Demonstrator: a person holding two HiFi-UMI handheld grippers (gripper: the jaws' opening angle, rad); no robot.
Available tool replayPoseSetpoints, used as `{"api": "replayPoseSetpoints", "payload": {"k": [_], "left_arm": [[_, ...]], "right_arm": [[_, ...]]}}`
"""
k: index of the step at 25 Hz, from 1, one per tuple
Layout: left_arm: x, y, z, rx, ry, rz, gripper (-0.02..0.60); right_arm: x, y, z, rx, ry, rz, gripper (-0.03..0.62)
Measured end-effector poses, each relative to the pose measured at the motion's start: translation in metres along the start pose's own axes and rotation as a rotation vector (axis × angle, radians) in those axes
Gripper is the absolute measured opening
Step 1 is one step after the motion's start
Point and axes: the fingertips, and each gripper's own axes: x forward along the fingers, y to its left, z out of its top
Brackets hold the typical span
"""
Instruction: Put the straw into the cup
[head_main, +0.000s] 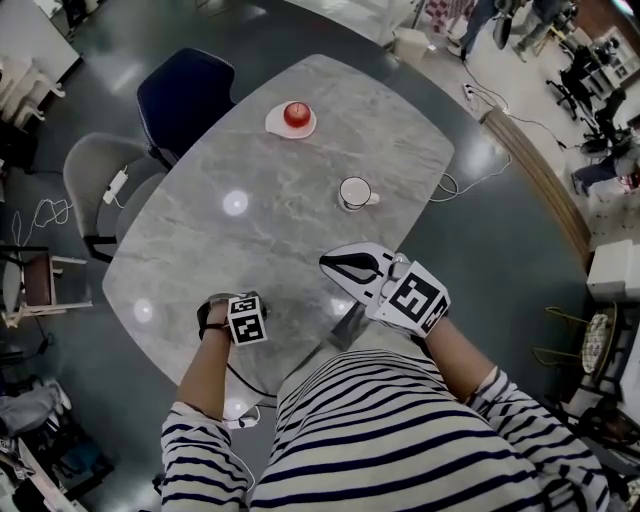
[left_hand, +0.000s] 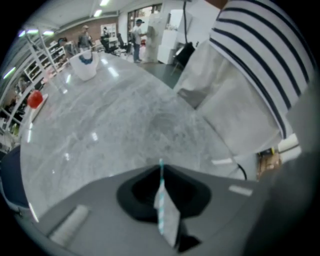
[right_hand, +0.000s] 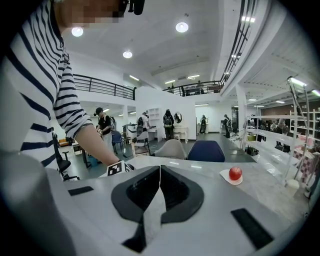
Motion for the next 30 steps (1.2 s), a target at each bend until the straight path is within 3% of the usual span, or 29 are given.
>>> {"api": "replayPoseSetpoints", "payload": {"k": [7,14,19,30], "left_arm": [[-0.035,0.036,0.022,-0.155,-0.161,0.124,0.028],[-0.07,0.065,0.038,-0.284,-0.298,0.183,0.028],[-0.107,0.094,0.063,-0.361,-0.455,0.259,0.028],[-0.166,0.143,0.124,-0.41,-0.712,0.336,0.028]], "right_arm": [[0.0,-0.005,-0.002,0.009,-0.008,-0.009,0.008],[0.003,-0.012,0.0,0.013,-0.014,-0.022,0.008],[0.004,-0.022,0.002,0.019,-0.017,-0.035,0.008],[-0.007,-0.049,0.002,0.031,-0.024,-0.076,0.008]]}}
